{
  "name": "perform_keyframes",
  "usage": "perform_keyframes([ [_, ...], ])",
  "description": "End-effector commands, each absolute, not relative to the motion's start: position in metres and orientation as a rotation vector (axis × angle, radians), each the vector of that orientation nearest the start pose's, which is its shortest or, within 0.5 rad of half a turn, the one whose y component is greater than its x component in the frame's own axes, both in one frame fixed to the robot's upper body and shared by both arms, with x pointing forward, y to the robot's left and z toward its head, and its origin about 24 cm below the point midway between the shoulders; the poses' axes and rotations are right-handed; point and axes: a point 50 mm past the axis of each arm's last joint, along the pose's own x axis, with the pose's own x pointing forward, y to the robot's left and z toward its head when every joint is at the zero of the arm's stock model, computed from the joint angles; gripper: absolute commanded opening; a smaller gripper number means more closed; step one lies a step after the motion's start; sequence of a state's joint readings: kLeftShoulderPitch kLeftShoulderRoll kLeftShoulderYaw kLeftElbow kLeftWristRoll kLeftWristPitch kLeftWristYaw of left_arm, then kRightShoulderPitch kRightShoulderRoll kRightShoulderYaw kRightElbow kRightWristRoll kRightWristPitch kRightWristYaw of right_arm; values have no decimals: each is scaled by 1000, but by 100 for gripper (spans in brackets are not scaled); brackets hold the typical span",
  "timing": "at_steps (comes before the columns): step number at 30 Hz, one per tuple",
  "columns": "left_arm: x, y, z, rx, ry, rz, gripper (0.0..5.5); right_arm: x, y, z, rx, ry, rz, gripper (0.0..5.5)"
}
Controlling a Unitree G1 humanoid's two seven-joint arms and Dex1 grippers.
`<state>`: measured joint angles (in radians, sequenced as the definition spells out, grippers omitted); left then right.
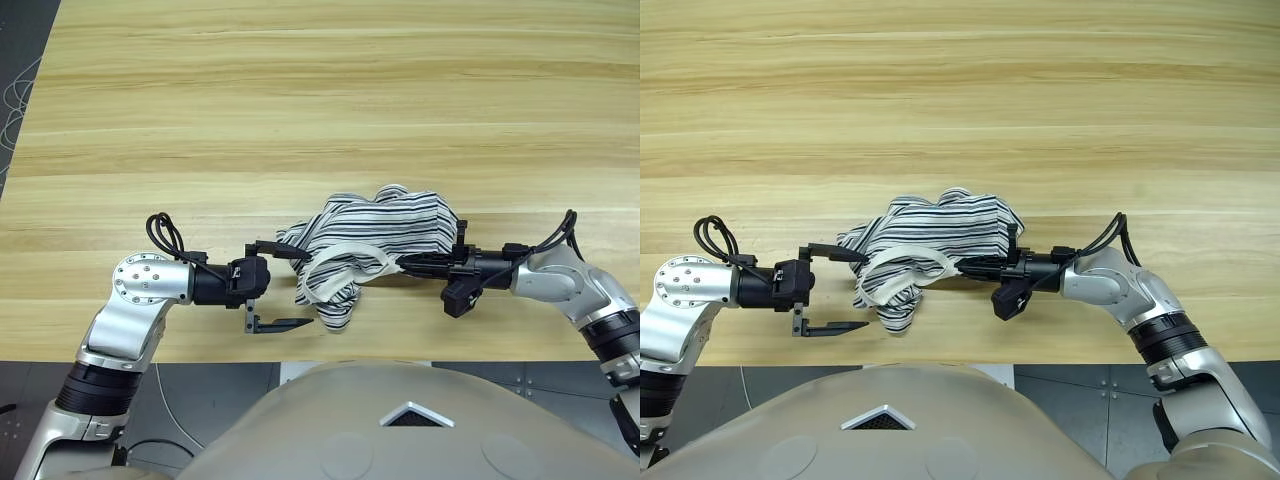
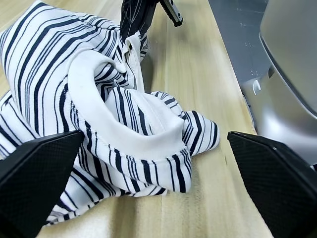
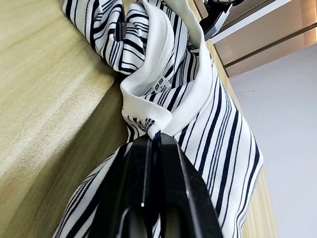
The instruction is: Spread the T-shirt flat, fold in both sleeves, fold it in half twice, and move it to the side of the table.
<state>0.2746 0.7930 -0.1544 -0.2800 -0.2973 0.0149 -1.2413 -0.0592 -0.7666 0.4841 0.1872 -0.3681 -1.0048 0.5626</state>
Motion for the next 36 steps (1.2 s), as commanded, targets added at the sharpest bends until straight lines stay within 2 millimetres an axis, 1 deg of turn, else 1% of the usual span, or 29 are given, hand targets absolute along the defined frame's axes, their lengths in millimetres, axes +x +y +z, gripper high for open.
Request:
perform_keyframes([
  [1, 152, 195, 50, 328, 408, -1464, 512, 179, -160, 31, -1040, -396, 1475, 10],
  [3, 153, 195, 50, 331, 406, -1462, 486, 179, -160, 32, -1039, -397, 1476, 10],
  [7, 154, 193, 49, 332, 407, -1459, 412, 179, -159, 32, -1038, -395, 1478, 10],
  [10, 155, 191, 50, 331, 410, -1458, 373, 179, -159, 32, -1036, -395, 1478, 10],
  [15, 157, 190, 52, 333, 411, -1457, 283, 178, -159, 32, -1036, -395, 1479, 10],
  [25, 161, 189, 56, 333, 410, -1449, 127, 178, -158, 34, -1043, -399, 1479, 10],
  [30, 162, 189, 58, 327, 413, -1448, 36, 178, -158, 34, -1045, -398, 1480, 10],
  [32, 162, 189, 58, 325, 419, -1447, 12, 178, -158, 34, -1043, -399, 1480, 10],
  [36, 162, 190, 57, 322, 427, -1449, 12, 178, -157, 34, -1043, -398, 1480, 10],
])
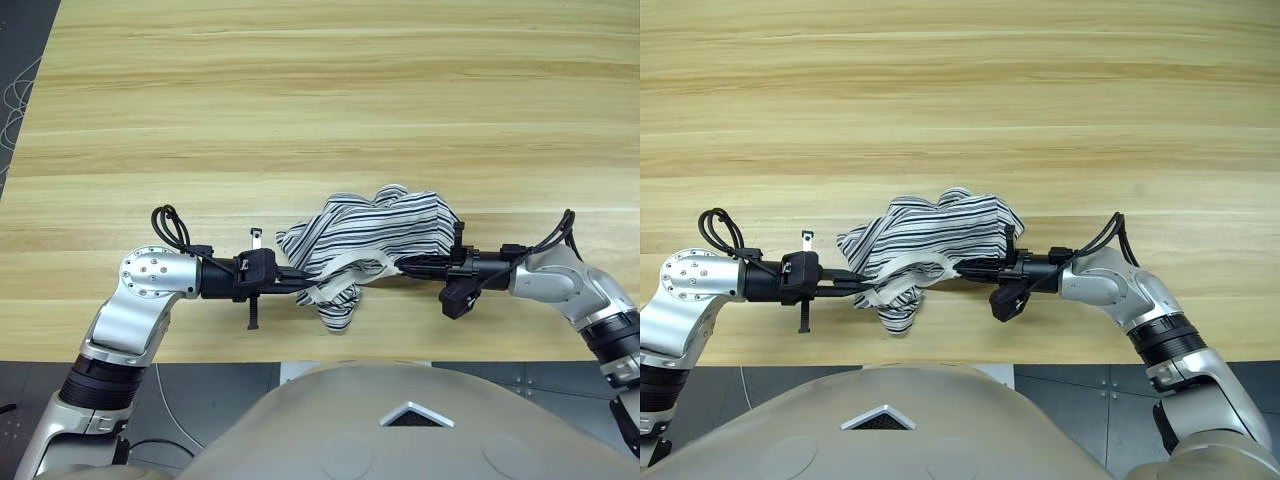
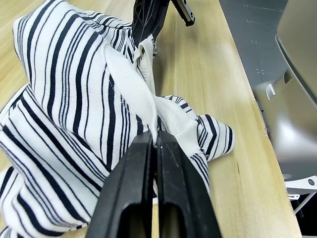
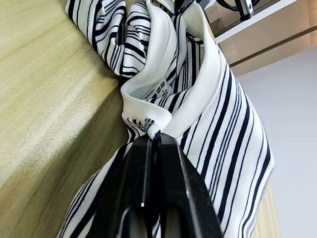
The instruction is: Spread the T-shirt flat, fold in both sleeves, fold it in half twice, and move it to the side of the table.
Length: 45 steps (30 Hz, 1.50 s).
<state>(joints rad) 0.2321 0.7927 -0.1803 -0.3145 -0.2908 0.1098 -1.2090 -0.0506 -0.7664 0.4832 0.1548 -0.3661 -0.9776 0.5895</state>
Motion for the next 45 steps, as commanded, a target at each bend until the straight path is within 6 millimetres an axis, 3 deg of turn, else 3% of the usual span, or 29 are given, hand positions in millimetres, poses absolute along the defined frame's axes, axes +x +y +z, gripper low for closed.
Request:
perform_keyframes([
  [1, 162, 191, 57, 322, 429, -1450, 12, 178, -157, 34, -1043, -398, 1480, 10],
  [7, 171, 192, 63, 351, 370, -1421, 12, 185, -158, 42, -1011, -423, 1417, 10],
  [12, 218, 186, 96, 457, 161, -1274, 12, 217, -162, 73, -963, -495, 1237, 10],
  [14, 249, 183, 115, 507, 51, -1183, 12, 232, -163, 83, -943, -511, 1165, 10],
  [19, 306, 170, 138, 628, -93, -1063, 12, 264, -160, 93, -929, -506, 1066, 10],
  [22, 336, 161, 136, 835, -106, -990, 12, 289, -156, 95, -926, -474, 992, 10],
  [25, 369, 160, 134, 1141, -96, -857, 12, 328, -158, 103, -923, -415, 854, 10],
  [28, 394, 168, 144, 1444, -93, -678, 12, 372, -159, 128, -939, -343, 654, 10],
  [32, 418, 174, 176, 1628, -99, -400, 12, 410, -159, 171, -860, -240, 396, 10],
  [34, 425, 176, 203, 1611, -100, -272, 12, 420, -157, 197, -784, -226, 311, 10],
  [41, 426, 180, 318, 1380, -290, 133, 12, 426, -160, 299, -662, -392, 44, 10],
  [43, 422, 177, 335, 1304, -350, 157, 12, 424, -161, 309, -649, -431, 50, 10],
  [45, 424, 171, 324, 1284, -338, 69, 12, 424, -158, 300, -645, -414, 143, 10],
])
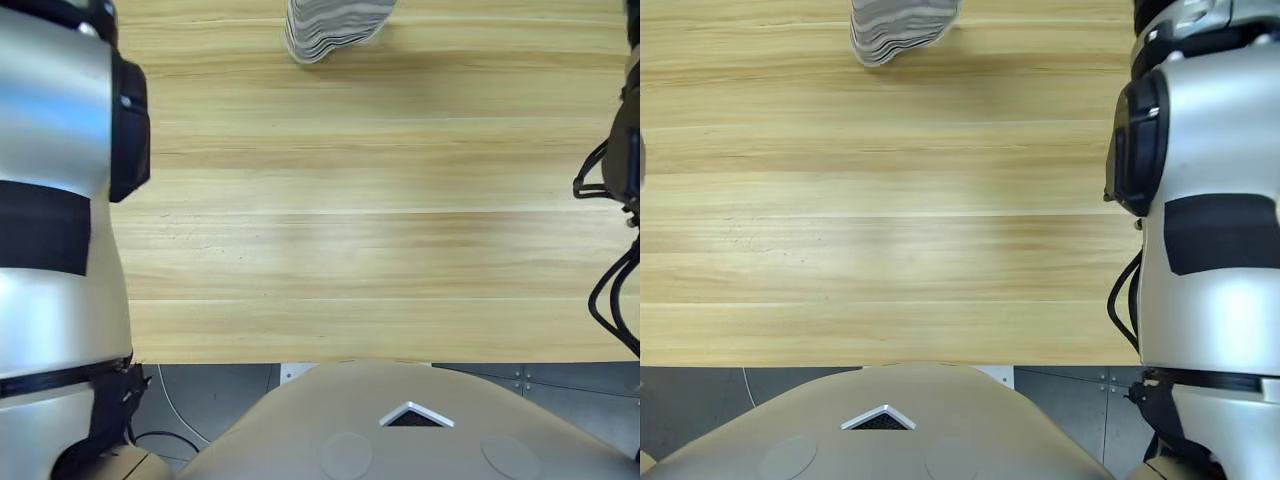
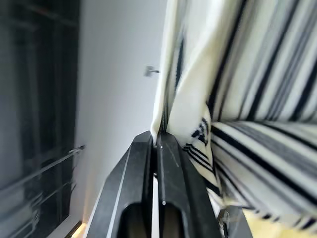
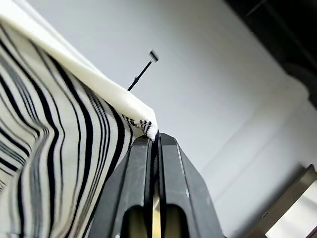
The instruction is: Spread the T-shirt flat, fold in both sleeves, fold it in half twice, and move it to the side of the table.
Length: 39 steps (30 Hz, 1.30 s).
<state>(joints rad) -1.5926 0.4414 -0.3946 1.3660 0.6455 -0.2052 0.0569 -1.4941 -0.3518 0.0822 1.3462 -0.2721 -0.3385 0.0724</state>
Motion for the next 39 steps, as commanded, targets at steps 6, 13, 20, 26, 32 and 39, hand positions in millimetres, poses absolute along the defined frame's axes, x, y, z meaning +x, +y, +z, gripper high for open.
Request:
perform_keyframes([
  [6, 419, 179, 224, 1476, -150, -424, 12, 416, -172, 221, -670, -213, 517, 10],
  [13, 374, 226, 212, 1547, -191, -817, 12, 369, -241, 196, -573, -232, 778, 10],
  [20, 291, 232, 240, 1471, -138, -1125, 12, 287, -227, 196, -402, -197, 1166, 10],
  [26, 223, 215, 194, 1326, 115, -1540, 12, 240, -216, 145, -329, 88, 1353, 10],
  [32, 180, 210, 184, 1177, 271, -1804, 12, 198, -209, 117, -299, 334, 1544, 10],
  [39, 167, 210, 123, 1112, 473, -1856, 32, 178, -194, 79, -323, 484, 1573, 33],
])
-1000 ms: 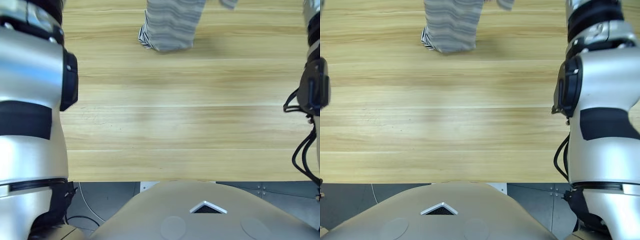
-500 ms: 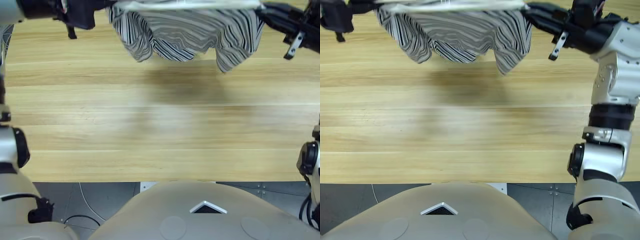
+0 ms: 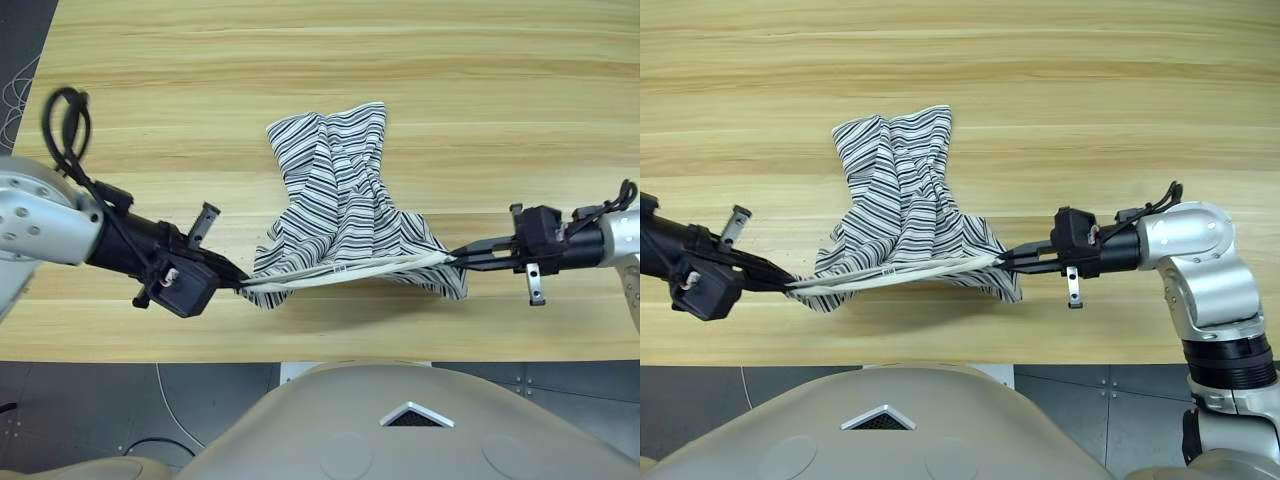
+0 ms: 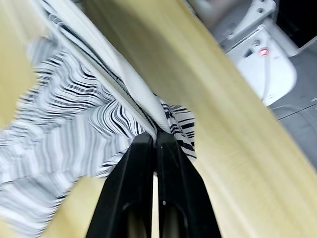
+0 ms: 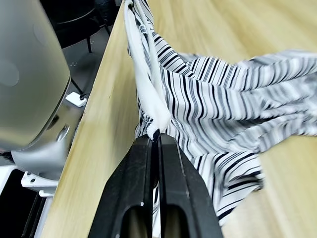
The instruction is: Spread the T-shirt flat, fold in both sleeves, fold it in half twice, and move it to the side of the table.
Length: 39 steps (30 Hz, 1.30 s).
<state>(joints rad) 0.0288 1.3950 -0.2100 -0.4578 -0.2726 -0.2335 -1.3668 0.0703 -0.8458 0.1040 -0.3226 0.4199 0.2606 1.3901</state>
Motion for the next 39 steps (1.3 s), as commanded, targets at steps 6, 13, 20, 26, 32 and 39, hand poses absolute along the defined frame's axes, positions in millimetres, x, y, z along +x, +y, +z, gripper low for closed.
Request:
perform_keyframes([
  [6, 151, 203, 122, 985, 537, -1981, 126, 158, -196, 69, -316, 630, 1693, 144],
  [13, 152, 187, 145, 816, 382, -1997, 227, 181, -184, 89, -273, 442, 1658, 271],
  [20, 270, 164, 141, 781, 119, -1362, 227, 263, -162, 80, -286, 105, 1251, 271],
  [26, 253, 173, 50, 762, 398, -1438, 227, 274, -132, 55, -336, 86, 1269, 271],
  [32, 241, 188, 8, 745, 536, -1408, 227, 274, -112, 26, -397, 145, 1295, 271],
  [39, 243, 215, -6, 757, 603, -1316, 227, 277, -137, -17, -883, 333, 1213, 271],
])
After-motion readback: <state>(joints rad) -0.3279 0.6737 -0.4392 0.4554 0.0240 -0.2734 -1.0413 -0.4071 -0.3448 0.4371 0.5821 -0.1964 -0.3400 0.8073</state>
